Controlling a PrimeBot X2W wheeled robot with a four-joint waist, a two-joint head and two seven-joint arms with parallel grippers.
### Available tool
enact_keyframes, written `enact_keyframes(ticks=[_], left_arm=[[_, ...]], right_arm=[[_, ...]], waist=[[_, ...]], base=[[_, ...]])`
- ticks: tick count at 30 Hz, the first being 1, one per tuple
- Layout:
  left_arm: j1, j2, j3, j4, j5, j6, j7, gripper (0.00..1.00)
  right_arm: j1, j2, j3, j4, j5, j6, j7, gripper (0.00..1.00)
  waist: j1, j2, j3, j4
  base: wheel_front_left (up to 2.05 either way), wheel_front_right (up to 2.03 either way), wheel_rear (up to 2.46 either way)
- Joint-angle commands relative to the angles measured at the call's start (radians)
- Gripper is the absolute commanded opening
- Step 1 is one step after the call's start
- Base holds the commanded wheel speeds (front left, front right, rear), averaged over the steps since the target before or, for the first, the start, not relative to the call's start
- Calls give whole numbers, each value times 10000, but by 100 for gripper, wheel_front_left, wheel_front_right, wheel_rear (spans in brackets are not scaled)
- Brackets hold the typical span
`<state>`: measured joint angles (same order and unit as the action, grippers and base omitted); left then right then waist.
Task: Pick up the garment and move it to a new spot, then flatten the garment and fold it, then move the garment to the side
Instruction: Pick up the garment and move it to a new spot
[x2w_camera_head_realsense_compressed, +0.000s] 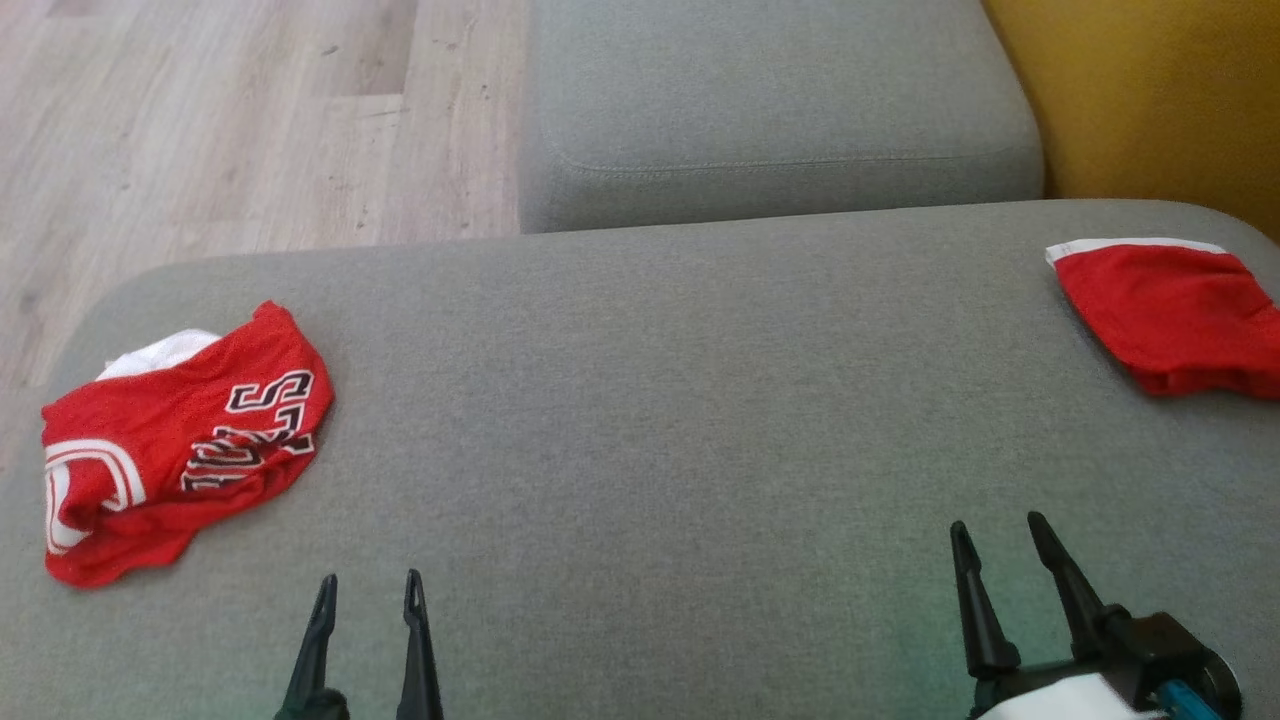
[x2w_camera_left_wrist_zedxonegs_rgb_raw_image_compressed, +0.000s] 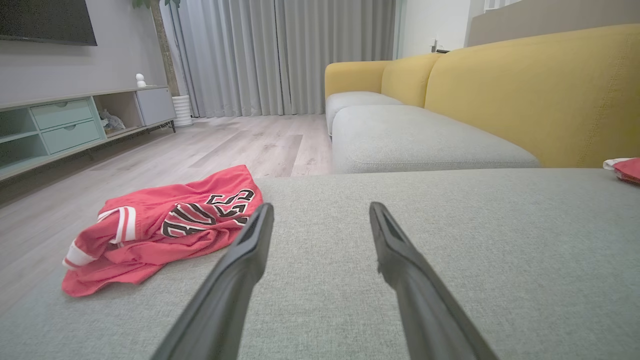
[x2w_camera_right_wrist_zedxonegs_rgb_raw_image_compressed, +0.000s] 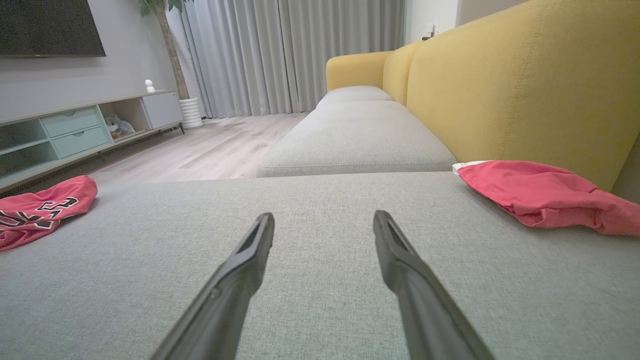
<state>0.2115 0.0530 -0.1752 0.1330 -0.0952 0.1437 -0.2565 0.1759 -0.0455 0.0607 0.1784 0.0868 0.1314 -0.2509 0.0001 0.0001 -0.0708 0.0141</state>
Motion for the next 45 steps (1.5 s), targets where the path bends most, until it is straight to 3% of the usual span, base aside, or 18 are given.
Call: enact_keyframes(ticks=[1, 6, 17, 24, 32, 37, 42, 45], left_arm=[[-512, -28, 234, -264, 140, -13, -53, 100], [-682, -28, 195, -262, 121, 2, -53, 100], [-731, -28, 358, -428, 209, 18, -53, 100], [-746, -26, 724, -603, 390, 154, -53, 100], [-1874, -26, 1270, -944, 309, 345, -53, 100], [-3967, 187, 1654, -794, 355, 126, -53, 100], [-6879, 789, 1757, 1461, 331, -366, 109, 100], [-8805, 1032, 1871, 3337, 72, -598, 1258, 100]], right_arm=[[-445, -48, 162, -312, -23, -7, -108, 100], [-476, -48, 141, -325, 62, -7, -108, 100], [-753, -47, 477, -342, 260, -7, -108, 100], [-930, -47, 401, -319, 427, -7, -109, 100], [-1098, -92, 244, -406, -107, -7, -109, 100], [-1689, -807, 151, -611, -446, -7, -109, 100], [-2293, -1720, 209, -898, -715, -7, -109, 100], [-2560, -2193, 81, -1121, -799, -7, -109, 100]], waist=[[-1, -1, 30, 76], [-1, -1, 165, 705], [-1, -1, 473, 3299], [-1, -1, 766, 4332], [-1, -1, 1748, 4488], [-1, -1, 3128, 4334], [-1, -1, 4421, 4022], [-1, -1, 5077, 3864]], base=[[0, 0, 0], [0, 0, 0], [0, 0, 0], [0, 0, 0], [0, 0, 0], [0, 0, 0], [0, 0, 0], [0, 0, 0]])
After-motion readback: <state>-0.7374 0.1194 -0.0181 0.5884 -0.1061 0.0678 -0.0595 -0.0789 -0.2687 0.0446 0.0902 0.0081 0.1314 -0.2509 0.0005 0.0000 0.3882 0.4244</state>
